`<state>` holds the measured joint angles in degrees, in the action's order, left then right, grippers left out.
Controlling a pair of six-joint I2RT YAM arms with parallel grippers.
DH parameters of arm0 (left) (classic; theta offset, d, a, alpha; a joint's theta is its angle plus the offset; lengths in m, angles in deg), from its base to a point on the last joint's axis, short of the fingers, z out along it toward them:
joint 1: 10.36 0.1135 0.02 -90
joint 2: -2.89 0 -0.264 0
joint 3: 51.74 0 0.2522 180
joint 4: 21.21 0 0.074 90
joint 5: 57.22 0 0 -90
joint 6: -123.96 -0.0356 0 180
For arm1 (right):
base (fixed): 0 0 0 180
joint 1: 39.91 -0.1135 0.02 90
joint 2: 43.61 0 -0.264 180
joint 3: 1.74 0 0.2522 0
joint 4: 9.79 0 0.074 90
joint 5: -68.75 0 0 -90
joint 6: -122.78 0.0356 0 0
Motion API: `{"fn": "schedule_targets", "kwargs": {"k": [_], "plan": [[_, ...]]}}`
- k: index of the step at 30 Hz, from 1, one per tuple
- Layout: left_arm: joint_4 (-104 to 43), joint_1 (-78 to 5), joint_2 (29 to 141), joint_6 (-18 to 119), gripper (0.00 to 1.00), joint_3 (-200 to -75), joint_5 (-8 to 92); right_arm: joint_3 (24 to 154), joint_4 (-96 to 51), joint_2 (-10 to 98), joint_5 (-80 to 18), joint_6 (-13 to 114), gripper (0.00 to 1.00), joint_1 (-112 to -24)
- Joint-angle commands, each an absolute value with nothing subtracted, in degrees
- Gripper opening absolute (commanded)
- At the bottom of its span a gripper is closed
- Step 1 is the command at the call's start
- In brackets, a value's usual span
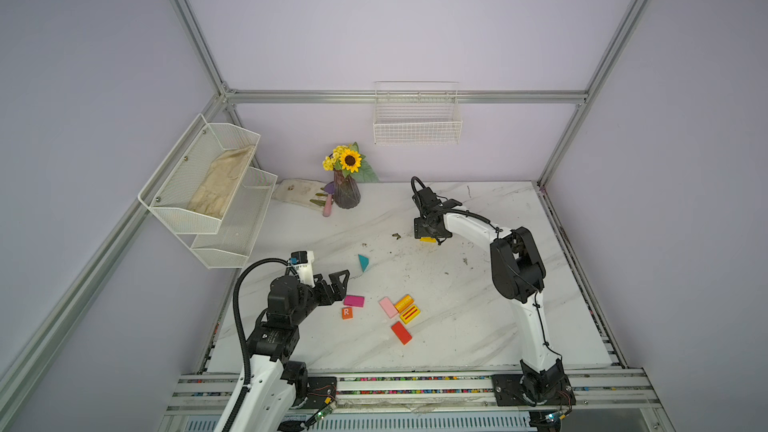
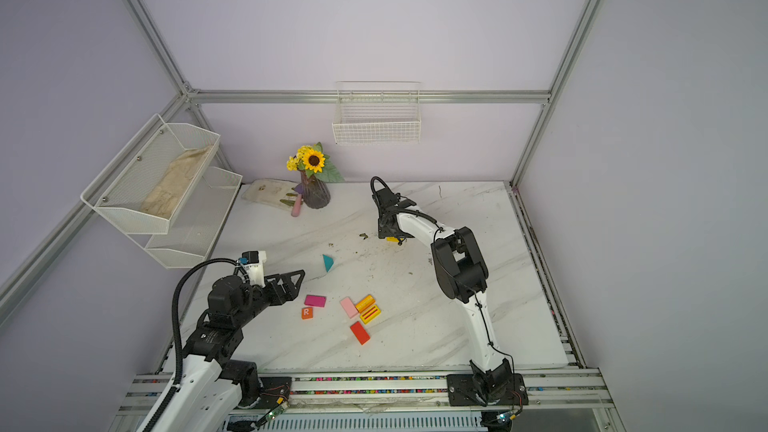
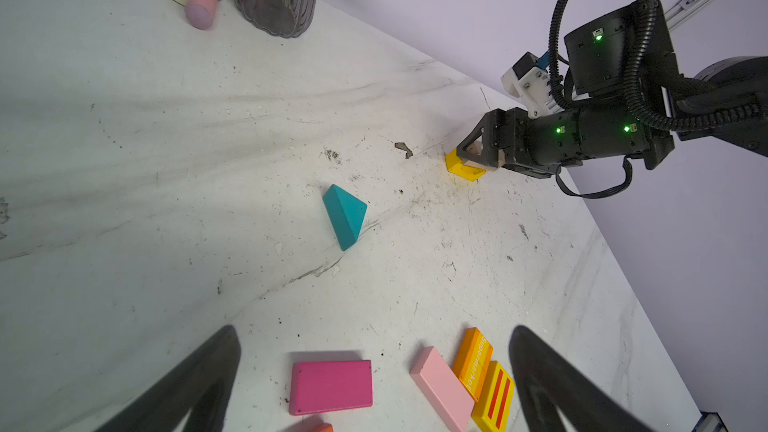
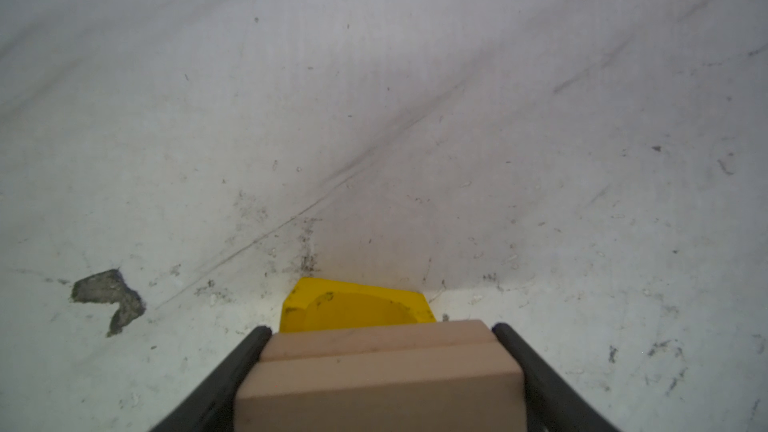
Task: Build the wood block tower
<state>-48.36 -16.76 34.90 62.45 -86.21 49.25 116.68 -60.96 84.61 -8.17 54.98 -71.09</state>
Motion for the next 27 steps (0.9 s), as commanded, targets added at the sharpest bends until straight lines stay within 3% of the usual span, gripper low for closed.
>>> {"fn": "schedule_targets", "kwargs": {"k": [1,15,27], "plan": [[-47.2,-16.6,34.5,62.8,1.0,-84.4,49.6,118.5,-64.4,85.5,-6.8,57.4,0.77,-70.9],[-47.3,-16.6,34.0,63.0,1.0,-84.3,50.1,117.8,-63.8,83.8,-7.1,64.0,0.65,-71.0],[-47.3,-16.6,32.0,63.1,1.0,-83.8,51.2,120.1,-64.7,83.7,-3.8,67.7,0.65,-73.7]]}}
